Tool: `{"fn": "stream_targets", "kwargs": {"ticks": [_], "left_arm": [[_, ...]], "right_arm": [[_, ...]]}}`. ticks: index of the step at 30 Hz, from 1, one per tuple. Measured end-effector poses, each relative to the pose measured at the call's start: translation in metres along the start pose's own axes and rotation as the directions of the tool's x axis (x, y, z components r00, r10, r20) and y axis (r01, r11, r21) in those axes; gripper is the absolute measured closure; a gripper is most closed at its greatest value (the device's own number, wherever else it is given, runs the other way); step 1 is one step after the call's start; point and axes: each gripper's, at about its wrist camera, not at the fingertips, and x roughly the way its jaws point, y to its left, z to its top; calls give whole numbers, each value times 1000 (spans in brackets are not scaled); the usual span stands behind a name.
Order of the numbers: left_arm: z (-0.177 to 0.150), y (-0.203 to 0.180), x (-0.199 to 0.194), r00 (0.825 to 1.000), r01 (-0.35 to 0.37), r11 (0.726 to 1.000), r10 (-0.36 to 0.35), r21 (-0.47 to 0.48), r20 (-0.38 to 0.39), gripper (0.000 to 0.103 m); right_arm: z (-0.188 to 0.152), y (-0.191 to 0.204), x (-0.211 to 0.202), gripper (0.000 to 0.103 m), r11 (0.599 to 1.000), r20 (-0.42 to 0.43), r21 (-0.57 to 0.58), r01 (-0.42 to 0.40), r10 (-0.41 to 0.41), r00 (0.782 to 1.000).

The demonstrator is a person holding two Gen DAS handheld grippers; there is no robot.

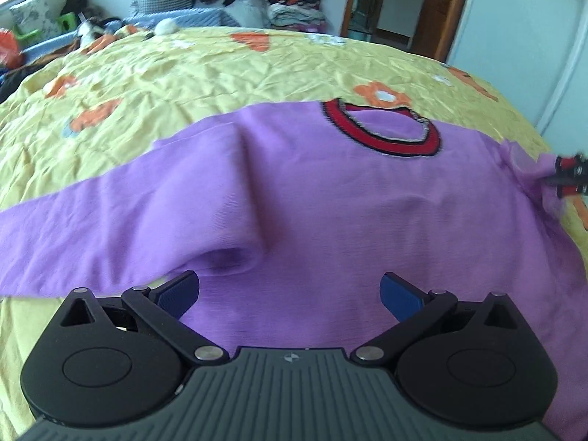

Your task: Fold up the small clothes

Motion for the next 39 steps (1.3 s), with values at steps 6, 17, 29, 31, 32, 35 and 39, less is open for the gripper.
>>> {"fn": "stream_targets", "kwargs": {"ticks": [6,17,29,31,32,35,39], "left_arm": [[-1,17,-21,997,-64,996,66,-57,30,0],[-15,23,-39,987,-158,980,157,-125,-13,0],[3,8,-61,971,-231,968,236,-98,43,0],[12,0,-54,980,-187,979,193,-86,57,0],[18,-4,-48,984,-163,983,169,-85,60,0],[38,-21,-22,992,-65,996,71,-63,102,0],[64,-36,28,991,-58,998,62,-35,116,0]], "right_arm": [[48,20,1,95,968,240,78,-239,214,947],[-49,60,170,90,976,-105,-10,-216,214,971],[-19,17,35,10,952,105,-292,-86,121,987],[-9,-19,20,10,963,151,-269,4,38,988],[-8,-36,12,11,965,180,-256,52,-6,984],[1,-80,-6,11,955,289,-198,220,-158,944],[14,-124,3,11,931,296,-146,334,-281,913]]}}
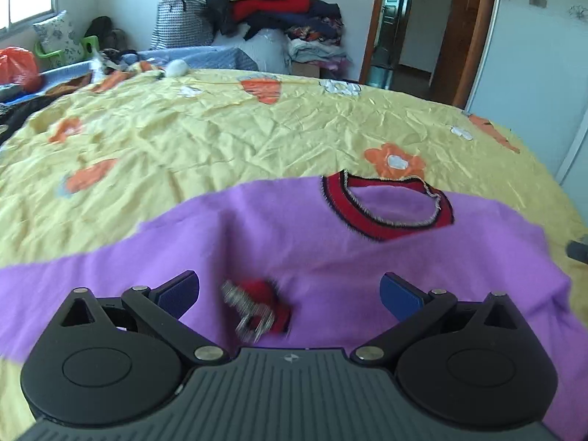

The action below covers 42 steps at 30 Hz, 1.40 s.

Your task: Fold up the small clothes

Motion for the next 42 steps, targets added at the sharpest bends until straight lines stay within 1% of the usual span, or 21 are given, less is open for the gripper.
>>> {"fn": "stream_targets", "kwargs": {"ticks": [2,4,6,9,10,12,14,16,18,19,20,23,26,28,30,31,33,36,38,40,42], "left_arm": [[5,0,24,996,-85,996,85,-3,-27,0],[6,5,50,978,-160,987,160,11,-132,0],[0,13,58,961,-231,973,231,18,-154,0],[-10,9,57,953,-278,958,285,74,-107,0],[-11,5,56,948,-299,948,309,108,-81,0],[-11,-12,61,924,-373,902,382,216,1,4],[-14,-26,69,877,-473,815,473,335,86,24],[-19,-26,73,862,-502,774,483,387,152,21],[-25,-27,75,841,-537,716,494,446,220,14],[-26,-25,75,834,-549,701,496,455,242,10],[-24,-19,75,838,-544,715,495,438,231,5],[-14,4,76,838,-542,738,508,402,200,0],[-9,24,75,870,-492,798,463,349,167,0],[-12,26,74,873,-487,795,450,362,186,0],[-13,27,71,874,-486,793,446,368,194,0],[-13,27,67,877,-481,801,442,356,189,0],[-12,39,59,862,-507,804,479,312,167,0],[-14,66,36,877,-480,850,464,219,121,0],[-19,82,26,862,-507,843,498,182,95,0],[-21,99,16,848,-530,838,525,131,69,0],[-21,121,6,856,-518,853,517,62,28,0]], "right_arm": [[3,-10,15,11,999,-17,31,-7,8,1000],[7,-15,34,11,999,-41,34,-8,9,999],[7,-15,58,17,1000,-81,25,-16,18,997],[6,-2,72,92,998,-117,-64,-2,-6,993],[7,2,69,99,996,-118,-90,-5,-5,993],[10,14,62,99,981,-94,-192,16,-35,995],[17,15,54,100,959,-62,-278,62,-83,995],[24,6,54,100,939,-55,-325,109,-133,990],[20,-2,65,103,872,-16,-425,242,-275,961],[18,-12,71,102,848,-14,-441,295,-335,942],[22,-28,74,99,889,-103,-381,254,-314,944],[29,-37,23,98,973,-49,-222,60,-72,996],[12,-2,-10,99,962,-37,-238,-131,126,991],[-8,27,-7,99,935,-108,-324,-144,115,988],[-38,51,10,100,865,-235,-481,-144,30,971],[-45,57,9,100,835,-205,-538,-116,4,979],[-36,60,10,97,853,-232,-513,-94,-32,972],[-20,86,-11,78,876,-102,-464,-129,91,991],[-23,124,-15,19,856,-81,-462,-230,218,973],[-35,170,-6,9,796,-89,-498,-343,347,934],[-48,220,13,9,761,-99,-543,-356,363,927]]}}
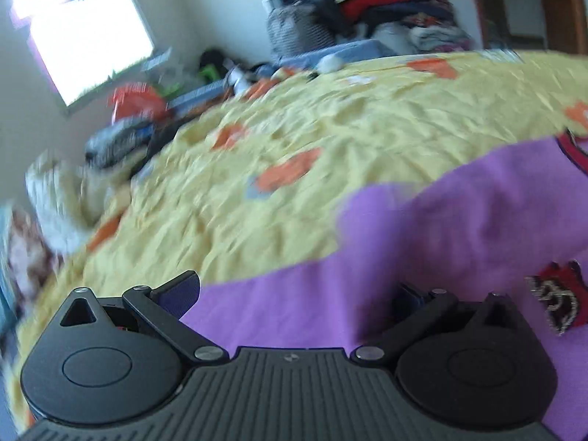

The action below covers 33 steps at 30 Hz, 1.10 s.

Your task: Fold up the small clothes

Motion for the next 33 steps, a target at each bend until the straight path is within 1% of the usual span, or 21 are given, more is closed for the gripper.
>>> {"fn": "stream_targets", "kwargs": {"ticks": [2,3,5,6,7,8,9,12,13,16,18,20,23,25,26,27,28,29,30,31,33], "left_arm": [[-1,16,8,995,-81,997,80,-9,-59,0],[-3,25,12,993,-96,995,96,-1,-72,0],[-9,43,17,992,-82,996,80,-26,-94,0],[-11,50,16,994,-60,997,56,-46,-95,0],[-14,54,15,995,-49,997,44,-53,-94,0],[-16,55,15,994,-58,997,54,-44,-99,0],[-19,55,16,992,-72,997,68,-30,-107,0],[-29,59,12,994,-60,997,55,-49,-98,0],[-30,60,13,994,-53,997,47,-60,-99,0],[-30,62,12,994,-38,996,29,-82,-105,0],[-30,64,12,994,-29,996,20,-89,-108,0],[-31,65,11,994,-22,995,12,-93,-107,0],[-33,67,11,995,-11,995,1,-96,-105,0],[-34,70,10,995,-9,995,-1,-100,-103,0],[-35,71,10,995,-9,995,-1,-102,-104,0],[-35,72,9,995,-7,994,-4,-106,-104,0],[-36,72,9,995,-4,994,-8,-108,-103,0],[-37,72,9,995,-2,994,-9,-108,-101,0],[-37,73,10,995,-2,994,-9,-108,-102,0],[-37,73,9,994,-1,994,-10,-111,-106,0],[-37,77,5,993,-7,994,-6,-110,-115,0]], "right_arm": [[8,33,39,10,993,-9,-81,-80,80,997],[11,46,55,10,988,-20,-111,-104,102,995],[13,68,86,11,976,-53,-165,-144,137,989],[14,81,93,16,970,-72,-187,-153,142,987],[14,86,106,35,967,-95,-197,-163,147,985],[12,89,114,63,965,-116,-201,-169,148,982],[12,93,124,73,967,-139,-207,-151,123,983],[10,99,126,79,963,-178,-224,-151,113,978],[13,97,120,97,966,-179,-217,-142,103,978],[31,75,100,97,986,-143,-27,-167,161,976],[43,51,88,97,979,-91,116,-168,179,980],[54,29,75,98,949,-19,247,-197,208,978],[68,11,57,98,903,102,368,-220,196,975],[74,4,47,98,857,182,454,-243,178,967],[75,5,47,95,841,189,492,-226,150,970],[77,13,57,94,846,158,489,-212,153,976],[76,28,77,87,872,64,450,-192,183,981],[69,48,104,54,901,-80,395,-179,228,970],[58,64,124,35,913,-172,365,-183,259,950],[47,72,128,32,916,-182,353,-193,270,945],[32,75,108,33,913,-129,341,-224,282,951]]}}
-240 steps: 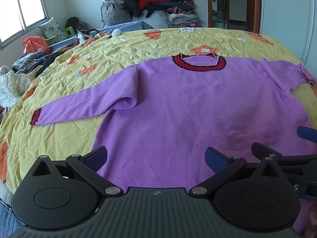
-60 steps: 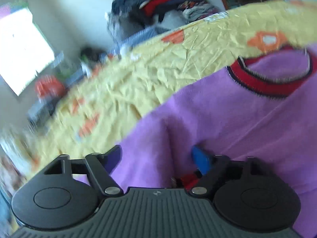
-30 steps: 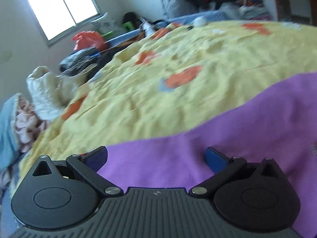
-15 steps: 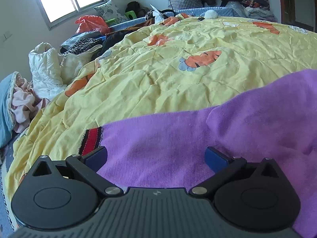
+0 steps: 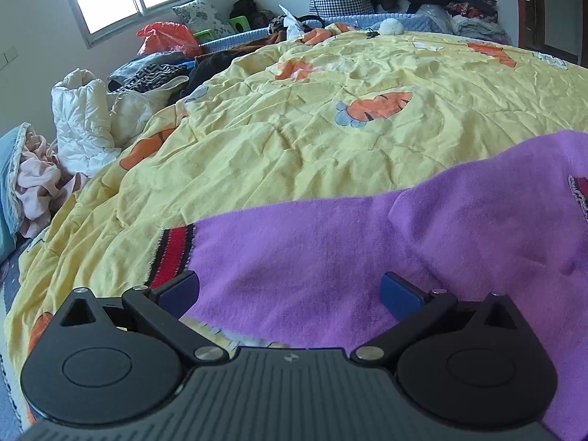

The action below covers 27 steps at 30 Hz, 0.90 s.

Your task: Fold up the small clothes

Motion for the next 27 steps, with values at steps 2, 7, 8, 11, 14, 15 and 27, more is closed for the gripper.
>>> {"fn": "stream_targets", "kwargs": {"ticks": [2,7,8,11,14,15,27], "left_arm": [[0,7,-10,1000,0,1000,0,-10,12,0],[17,8,-32,994,96,993,-93,-62,54,0],[21,4,-35,991,127,989,-123,-70,60,0],[30,-14,-41,985,170,983,-167,-67,50,0],[28,-19,-50,984,175,984,-172,-42,53,0],[25,-18,-52,985,169,985,-167,-33,54,0],[2,33,-47,996,78,992,-81,-100,-27,0]], "right_arm": [[-10,-12,-27,33,1000,52,11,6,-7,999],[4,-73,-39,30,993,82,61,106,-111,991],[4,-78,-33,30,991,70,57,118,-122,990],[-9,-74,-11,29,993,1,-16,114,-114,993],[-12,-51,-17,29,988,-71,-135,77,-87,994],[-11,-43,-21,30,974,-35,-191,121,-129,991],[-8,-10,38,99,854,90,-447,268,-256,963]]}}
